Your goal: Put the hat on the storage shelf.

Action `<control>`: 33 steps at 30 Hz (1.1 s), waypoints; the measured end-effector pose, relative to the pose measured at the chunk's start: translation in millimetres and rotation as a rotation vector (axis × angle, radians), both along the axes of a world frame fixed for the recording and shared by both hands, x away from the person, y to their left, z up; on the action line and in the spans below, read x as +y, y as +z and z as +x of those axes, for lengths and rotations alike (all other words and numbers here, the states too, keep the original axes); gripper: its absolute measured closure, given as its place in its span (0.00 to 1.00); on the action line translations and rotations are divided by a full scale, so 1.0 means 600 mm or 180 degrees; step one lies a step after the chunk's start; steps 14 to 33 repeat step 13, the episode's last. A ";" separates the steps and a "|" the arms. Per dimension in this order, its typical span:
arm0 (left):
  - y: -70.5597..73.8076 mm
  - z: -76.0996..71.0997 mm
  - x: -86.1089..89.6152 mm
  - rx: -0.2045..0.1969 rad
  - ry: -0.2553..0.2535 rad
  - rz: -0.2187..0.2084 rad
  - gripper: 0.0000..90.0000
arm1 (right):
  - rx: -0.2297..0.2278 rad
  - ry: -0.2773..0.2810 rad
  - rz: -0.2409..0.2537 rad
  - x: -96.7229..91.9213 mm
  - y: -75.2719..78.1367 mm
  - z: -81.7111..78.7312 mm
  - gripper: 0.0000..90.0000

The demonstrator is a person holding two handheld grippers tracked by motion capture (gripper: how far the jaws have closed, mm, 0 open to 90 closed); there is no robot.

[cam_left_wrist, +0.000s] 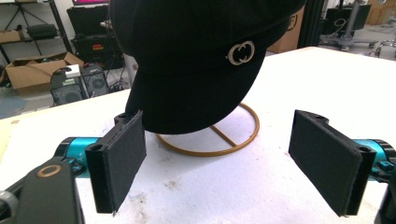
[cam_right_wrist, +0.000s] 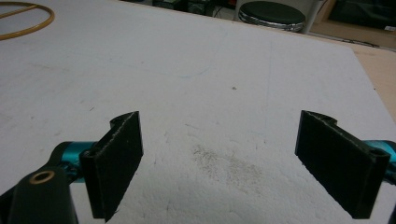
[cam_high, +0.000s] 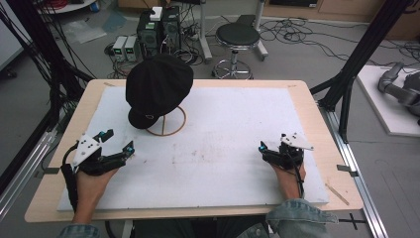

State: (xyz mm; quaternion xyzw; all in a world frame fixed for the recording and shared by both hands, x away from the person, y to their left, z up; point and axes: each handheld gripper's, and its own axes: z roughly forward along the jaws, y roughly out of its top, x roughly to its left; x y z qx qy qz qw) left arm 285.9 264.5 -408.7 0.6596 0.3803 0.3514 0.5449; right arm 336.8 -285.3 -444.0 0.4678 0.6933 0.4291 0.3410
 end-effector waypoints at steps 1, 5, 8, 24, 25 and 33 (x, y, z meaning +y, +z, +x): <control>-0.001 0.000 0.000 -0.0010 -0.0011 -0.0028 0.21 | -0.0003 -0.0001 0.0004 0.000 0.000 0.000 0.17; -0.005 0.000 0.001 0.0009 -0.0015 -0.0013 0.21 | 0.0001 0.0001 0.0002 0.000 0.000 0.000 0.17; -0.006 0.000 0.000 -0.0002 -0.0003 0.0000 0.21 | -0.0005 0.0008 0.0002 0.000 0.001 -0.001 0.17; -0.006 0.000 -0.001 0.0011 0.0002 -0.0011 0.21 | -0.0009 0.0023 -0.0006 0.001 0.000 0.000 0.17; -0.006 0.000 -0.001 0.0011 0.0002 -0.0011 0.21 | -0.0009 0.0023 -0.0006 0.001 0.000 0.000 0.17; -0.006 0.000 -0.001 0.0011 0.0002 -0.0011 0.21 | -0.0009 0.0023 -0.0006 0.001 0.000 0.000 0.17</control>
